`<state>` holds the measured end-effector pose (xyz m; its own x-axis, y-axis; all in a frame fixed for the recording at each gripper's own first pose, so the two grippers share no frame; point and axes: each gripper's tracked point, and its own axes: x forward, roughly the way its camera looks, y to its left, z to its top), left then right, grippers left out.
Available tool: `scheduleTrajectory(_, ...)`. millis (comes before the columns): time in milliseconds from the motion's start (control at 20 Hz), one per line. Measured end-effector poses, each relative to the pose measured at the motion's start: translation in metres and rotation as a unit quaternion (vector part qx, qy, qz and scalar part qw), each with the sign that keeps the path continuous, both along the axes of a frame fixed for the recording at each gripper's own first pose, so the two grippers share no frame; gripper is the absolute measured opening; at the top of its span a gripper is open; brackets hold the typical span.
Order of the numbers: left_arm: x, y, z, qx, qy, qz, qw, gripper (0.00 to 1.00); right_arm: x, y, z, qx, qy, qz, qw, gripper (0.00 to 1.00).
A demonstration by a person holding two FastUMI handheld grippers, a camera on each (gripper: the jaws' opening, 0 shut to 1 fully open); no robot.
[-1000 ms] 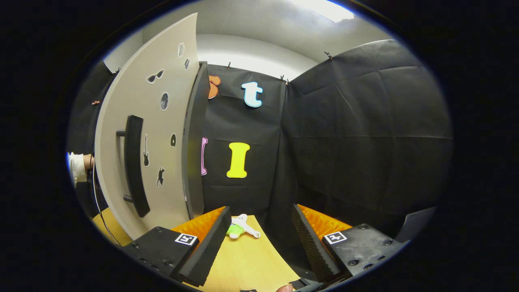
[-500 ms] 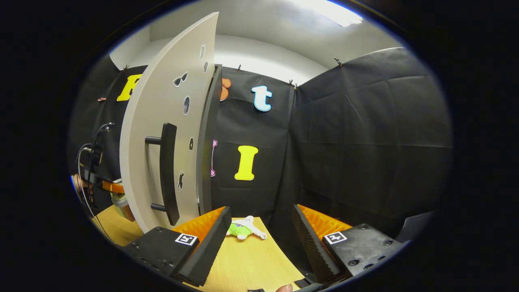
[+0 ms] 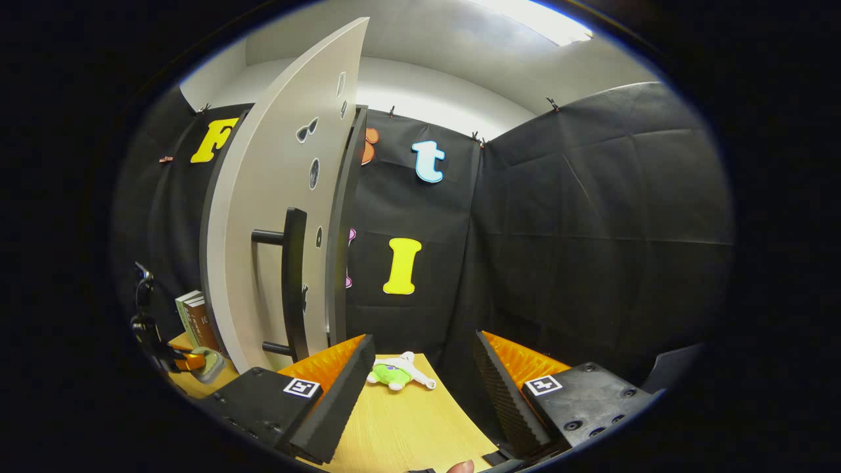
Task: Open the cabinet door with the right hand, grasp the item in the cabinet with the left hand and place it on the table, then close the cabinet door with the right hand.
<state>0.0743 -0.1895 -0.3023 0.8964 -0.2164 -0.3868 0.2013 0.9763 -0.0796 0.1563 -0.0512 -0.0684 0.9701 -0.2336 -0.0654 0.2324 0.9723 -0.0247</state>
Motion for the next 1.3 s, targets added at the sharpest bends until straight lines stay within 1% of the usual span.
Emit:
scheduleTrajectory(150,-0.018,-0.007,-0.037,0.007,0.008,-0.002,1.000,0.20,0.001,0.003,-0.001,0.005,0.002,0.002,1.000,0.97)
scheduleTrajectory(400,-0.041,-0.035,-0.093,0.017,0.021,-0.011,1.000,0.20,0.005,0.000,-0.002,0.007,0.004,0.005,1.000,0.97)
scheduleTrajectory(550,-0.054,-0.052,-0.122,0.011,0.043,-0.013,0.999,0.20,0.006,-0.006,-0.005,0.012,0.006,0.008,1.000,0.97)
scheduleTrajectory(700,-0.059,-0.062,-0.150,0.024,0.065,-0.008,0.998,0.20,0.012,-0.009,-0.007,0.011,0.010,0.017,1.000,0.97)
scheduleTrajectory(750,-0.061,-0.066,-0.159,0.030,0.073,-0.011,0.997,0.22,0.014,-0.010,-0.008,0.013,0.012,0.021,1.000,0.97)
scheduleTrajectory(850,-0.060,-0.069,-0.178,0.038,0.092,-0.011,0.995,0.20,0.018,-0.012,-0.010,0.015,0.015,0.027,0.999,0.97)
scheduleTrajectory(1100,-0.066,-0.077,-0.207,0.038,0.116,0.001,0.992,0.20,0.027,-0.012,-0.018,0.004,0.024,0.045,0.999,0.97)
scheduleTrajectory(1200,-0.065,-0.080,-0.208,0.039,0.112,0.003,0.993,0.21,0.030,-0.012,-0.021,0.004,0.028,0.049,0.998,0.97)
scheduleTrajectory(1300,-0.064,-0.087,-0.208,0.033,0.113,-0.003,0.993,0.23,0.032,-0.012,-0.023,0.003,0.029,0.053,0.998,0.97)
